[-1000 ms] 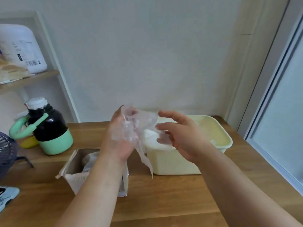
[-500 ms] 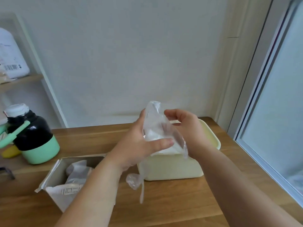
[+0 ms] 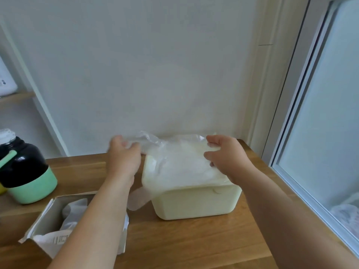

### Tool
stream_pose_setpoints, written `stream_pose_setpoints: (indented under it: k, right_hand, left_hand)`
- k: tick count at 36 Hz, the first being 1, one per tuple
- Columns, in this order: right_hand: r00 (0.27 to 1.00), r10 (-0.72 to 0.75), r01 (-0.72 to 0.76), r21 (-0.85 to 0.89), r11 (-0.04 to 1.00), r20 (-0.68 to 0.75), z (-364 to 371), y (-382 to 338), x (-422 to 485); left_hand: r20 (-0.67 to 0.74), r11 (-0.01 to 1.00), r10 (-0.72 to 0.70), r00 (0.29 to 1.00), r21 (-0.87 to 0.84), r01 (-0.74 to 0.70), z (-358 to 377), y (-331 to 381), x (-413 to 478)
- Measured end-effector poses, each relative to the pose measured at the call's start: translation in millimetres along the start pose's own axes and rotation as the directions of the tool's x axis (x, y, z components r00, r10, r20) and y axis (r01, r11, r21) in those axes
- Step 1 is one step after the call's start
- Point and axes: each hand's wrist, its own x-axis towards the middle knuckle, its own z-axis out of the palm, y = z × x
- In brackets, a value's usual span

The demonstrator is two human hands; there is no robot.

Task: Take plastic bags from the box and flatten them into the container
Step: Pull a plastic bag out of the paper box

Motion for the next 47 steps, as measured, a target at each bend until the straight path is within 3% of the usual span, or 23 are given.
stream_pose_setpoints:
  k: [2,4,6,7,9,11,14,17,21,23,26,31,35,39,43,47]
  right_hand:
    - [1.0,0.018,-0.018,-0.042,0.999,-0.017,-2.9,6.4,5.5]
    - [1.0,0.022,-0.023,-0.088,0.996,-0.011,-5.2,12.2,11.7]
    - [1.0,0.023,-0.022,-0.115,0.993,0.012,-6.0,17.0,17.8]
    - [0.999,0.02,-0.016,-0.129,0.991,0.028,-6.1,18.8,20.3]
    - [0.998,0.015,-0.005,-0.169,0.986,0.058,-6.0,22.0,23.7]
    - [0.997,0.016,0.002,-0.231,0.973,0.074,-6.9,26.0,26.5]
    - [0.997,0.01,0.019,-0.352,0.936,0.081,-10.8,30.8,29.4]
    - [0.994,0.026,0.031,-0.493,0.869,0.109,-14.2,30.2,29.4]
    - [0.981,-0.09,0.186,-0.712,0.677,0.171,-13.3,17.5,22.1]
    - [0.956,-0.145,0.288,-0.717,0.634,0.256,-10.4,10.3,20.8]
    - [0.914,0.002,0.28,-0.636,0.719,0.405,-4.0,9.1,25.7]
    - [0.795,0.309,0.233,-0.733,0.64,0.523,4.8,28.2,36.7]
    - [0.757,0.374,0.227,-0.752,0.619,0.536,7.4,35.3,43.4]
    - [0.728,0.417,0.237,-0.77,0.593,0.545,12.5,38.4,48.4]
    - [0.736,0.415,0.23,-0.774,0.59,0.535,14.0,39.8,48.3]
    - [0.814,0.314,0.199,-0.743,0.64,0.488,8.5,35.9,41.6]
  left_hand:
    - [-0.184,0.977,0.211,0.96,0.065,-0.203,-5.4,6.8,-11.4]
    - [-0.203,0.846,0.531,0.823,0.076,-0.527,-5.1,17.4,-27.3]
    - [-0.009,0.611,0.789,0.614,0.121,-0.782,4.4,23.9,-35.8]
    - [0.164,0.511,0.835,0.525,0.124,-0.851,11.2,24.1,-37.9]
    - [0.566,0.48,0.667,0.484,0.169,-0.861,23.7,26.7,-42.1]
    - [0.8,0.421,0.327,0.504,0.354,-0.835,35.9,18.5,-36.0]
    - [0.833,0.374,-0.068,0.549,0.531,-0.76,40.4,9.0,-22.6]
    - [0.81,0.364,-0.229,0.539,0.585,-0.725,42.0,4.4,-13.9]
    - [0.81,0.298,-0.278,0.516,0.583,-0.756,51.8,1.2,-9.8]
    - [0.805,0.289,-0.307,0.508,0.587,-0.756,56.6,-1.9,-6.8]
    - [0.806,0.29,-0.318,0.499,0.583,-0.759,62.2,-4.6,-3.2]
    - [0.831,0.323,-0.323,0.453,0.546,-0.773,65.7,-8.3,0.6]
    - [0.827,0.361,-0.373,0.421,0.547,-0.755,59.4,-10.1,11.2]
    - [0.796,0.265,-0.409,0.446,0.572,-0.777,66.3,-18.9,10.6]
    - [0.802,0.187,-0.413,0.432,0.539,-0.821,76.6,-23.8,5.9]
    - [0.817,0.224,-0.333,0.471,0.554,-0.802,67.1,-21.1,7.2]
